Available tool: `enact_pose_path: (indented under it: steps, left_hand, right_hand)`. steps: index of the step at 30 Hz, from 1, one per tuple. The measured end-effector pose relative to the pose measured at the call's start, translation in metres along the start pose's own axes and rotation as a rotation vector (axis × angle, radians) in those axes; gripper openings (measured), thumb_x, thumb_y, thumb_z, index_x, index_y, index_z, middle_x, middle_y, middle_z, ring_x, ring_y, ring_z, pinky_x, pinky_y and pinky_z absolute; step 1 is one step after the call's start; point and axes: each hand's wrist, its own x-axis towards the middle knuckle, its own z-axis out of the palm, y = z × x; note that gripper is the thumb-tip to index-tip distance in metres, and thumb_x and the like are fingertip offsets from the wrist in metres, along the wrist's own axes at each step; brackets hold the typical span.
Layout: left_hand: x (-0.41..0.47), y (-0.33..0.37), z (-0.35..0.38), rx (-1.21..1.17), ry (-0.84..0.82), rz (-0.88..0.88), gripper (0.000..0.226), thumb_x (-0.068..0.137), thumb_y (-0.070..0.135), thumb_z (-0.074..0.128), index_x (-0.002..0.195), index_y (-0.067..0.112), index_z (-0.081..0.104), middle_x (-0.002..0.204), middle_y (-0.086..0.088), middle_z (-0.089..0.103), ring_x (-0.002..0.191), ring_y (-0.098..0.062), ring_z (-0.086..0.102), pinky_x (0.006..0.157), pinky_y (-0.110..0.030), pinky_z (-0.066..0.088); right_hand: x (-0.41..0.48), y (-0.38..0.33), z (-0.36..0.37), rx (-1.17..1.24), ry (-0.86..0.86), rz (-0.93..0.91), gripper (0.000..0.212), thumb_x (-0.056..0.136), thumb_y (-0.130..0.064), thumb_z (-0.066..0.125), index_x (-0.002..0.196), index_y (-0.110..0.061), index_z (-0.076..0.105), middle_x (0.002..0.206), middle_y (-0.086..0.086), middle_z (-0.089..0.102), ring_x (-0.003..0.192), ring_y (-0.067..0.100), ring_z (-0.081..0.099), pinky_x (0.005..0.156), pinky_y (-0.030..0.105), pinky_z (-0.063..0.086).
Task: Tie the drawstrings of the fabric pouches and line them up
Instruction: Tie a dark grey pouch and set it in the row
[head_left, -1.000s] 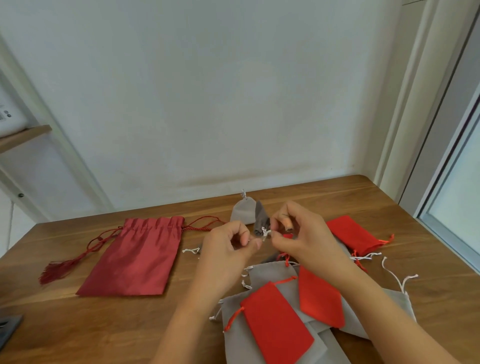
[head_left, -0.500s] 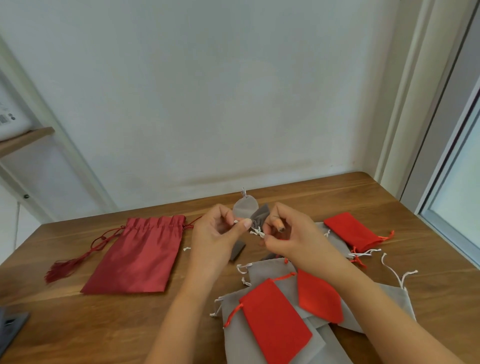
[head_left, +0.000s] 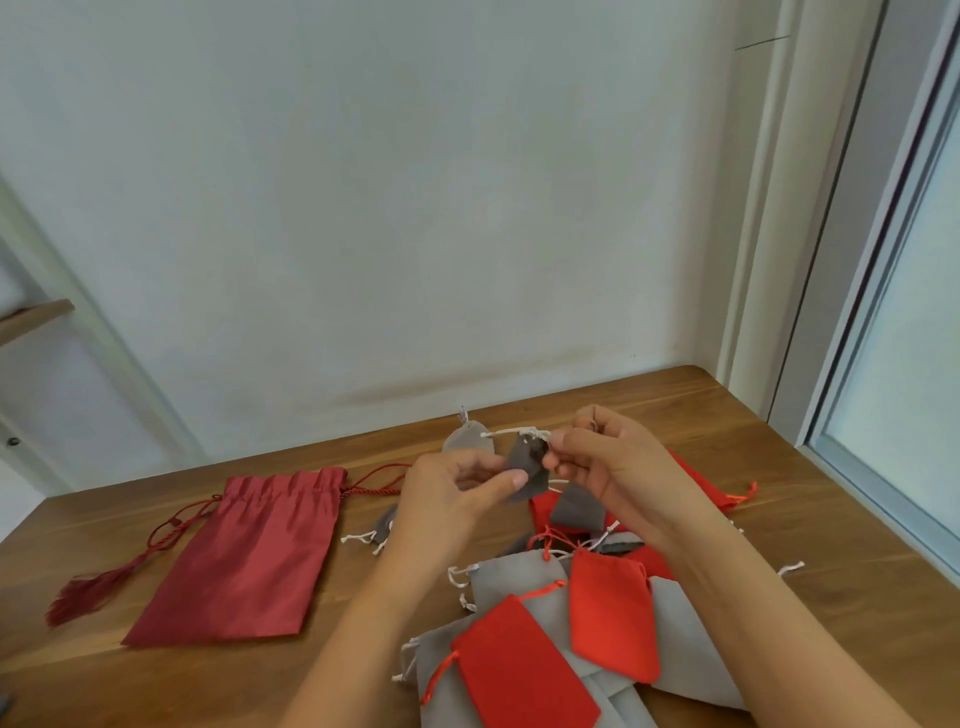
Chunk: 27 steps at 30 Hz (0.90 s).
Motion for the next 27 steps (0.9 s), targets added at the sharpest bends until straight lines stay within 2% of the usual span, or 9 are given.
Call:
enact_pose_path:
  steps: [3,5,8,10,13,17,21,24,27]
  left_hand:
    - [0.023,0.005,0.001,0.03,-0.053,-0.125,0.005,0.083,0.024,0.073,0.079,0.022,0.075,0.071,0.008,0.07,0.056,-0.002,0.059,0.058,-0.013,0.046]
    - [0.044,0.002,0.004,0.084,-0.09,-0.182,0.011,0.085,0.027,0.072,0.084,0.018,0.076,0.07,0.011,0.067,0.055,0.001,0.054,0.056,-0.014,0.043]
    - [0.071,-0.006,0.013,0.119,-0.073,-0.255,0.014,0.088,0.024,0.069,0.088,0.012,0.075,0.062,0.007,0.06,0.052,-0.002,0.048,0.052,-0.014,0.038]
    - [0.089,-0.014,0.018,0.129,-0.074,-0.314,0.016,0.088,0.021,0.069,0.091,0.006,0.073,0.059,0.001,0.057,0.045,-0.005,0.045,0.049,-0.016,0.039]
    - [0.114,-0.027,0.027,0.155,-0.083,-0.349,0.013,0.088,0.012,0.068,0.096,0.002,0.065,0.064,-0.005,0.06,0.04,-0.002,0.049,0.048,-0.015,0.044]
    - [0.136,-0.032,0.045,0.189,-0.146,-0.364,0.026,0.088,0.004,0.066,0.112,0.008,0.057,0.078,-0.007,0.063,0.053,-0.009,0.058,0.049,-0.016,0.048]
    - [0.149,-0.041,0.06,0.221,-0.117,-0.476,0.016,0.088,0.002,0.066,0.1,0.008,0.058,0.09,-0.015,0.068,0.052,-0.013,0.063,0.051,-0.02,0.054]
    - [0.153,-0.043,0.067,0.287,-0.05,-0.529,0.01,0.089,0.007,0.066,0.095,0.01,0.059,0.071,-0.011,0.068,0.048,-0.013,0.062,0.053,-0.02,0.053]
    - [0.153,-0.045,0.072,0.401,-0.024,-0.515,0.009,0.09,0.013,0.065,0.085,0.013,0.057,0.076,-0.011,0.072,0.051,-0.014,0.061,0.06,-0.022,0.054]
  right_hand:
    - [0.012,-0.006,-0.015,-0.153,0.146,-0.015,0.022,0.091,-0.008,0.06,0.074,-0.011,0.046,0.064,0.005,0.06,0.065,0.016,0.058,0.065,0.025,0.048]
    - [0.023,-0.003,-0.031,-0.458,0.29,-0.053,0.02,0.091,-0.013,0.061,0.077,-0.012,0.048,0.071,0.004,0.062,0.072,0.017,0.059,0.071,0.028,0.048]
    - [0.035,0.007,-0.063,-1.001,0.384,-0.058,0.006,0.094,-0.017,0.056,0.093,-0.013,0.052,0.09,0.002,0.062,0.076,0.012,0.054,0.063,0.022,0.04]
    - [0.038,0.017,-0.083,-1.222,0.391,-0.011,0.015,0.097,-0.02,0.052,0.11,-0.013,0.054,0.104,0.004,0.064,0.087,0.016,0.057,0.069,0.026,0.042]
    - [0.038,0.029,-0.101,-1.333,0.398,0.029,0.023,0.097,-0.023,0.052,0.118,-0.013,0.055,0.112,0.003,0.063,0.1,0.018,0.059,0.085,0.029,0.046]
    - [0.04,0.038,-0.108,-1.38,0.396,0.012,0.009,0.094,-0.024,0.056,0.097,-0.016,0.054,0.094,0.0,0.057,0.084,0.013,0.053,0.078,0.03,0.047]
    - [0.041,0.038,-0.11,-1.425,0.367,-0.028,0.008,0.095,-0.025,0.053,0.094,-0.017,0.051,0.09,-0.003,0.052,0.082,0.012,0.051,0.075,0.026,0.043]
    - [0.042,0.041,-0.111,-1.464,0.309,-0.031,0.014,0.1,-0.034,0.042,0.097,-0.023,0.049,0.097,-0.006,0.054,0.093,0.012,0.053,0.096,0.033,0.039]
    - [0.041,0.039,-0.109,-1.52,0.224,0.021,0.02,0.103,-0.038,0.033,0.102,-0.026,0.049,0.104,-0.008,0.056,0.105,0.011,0.053,0.115,0.042,0.02]
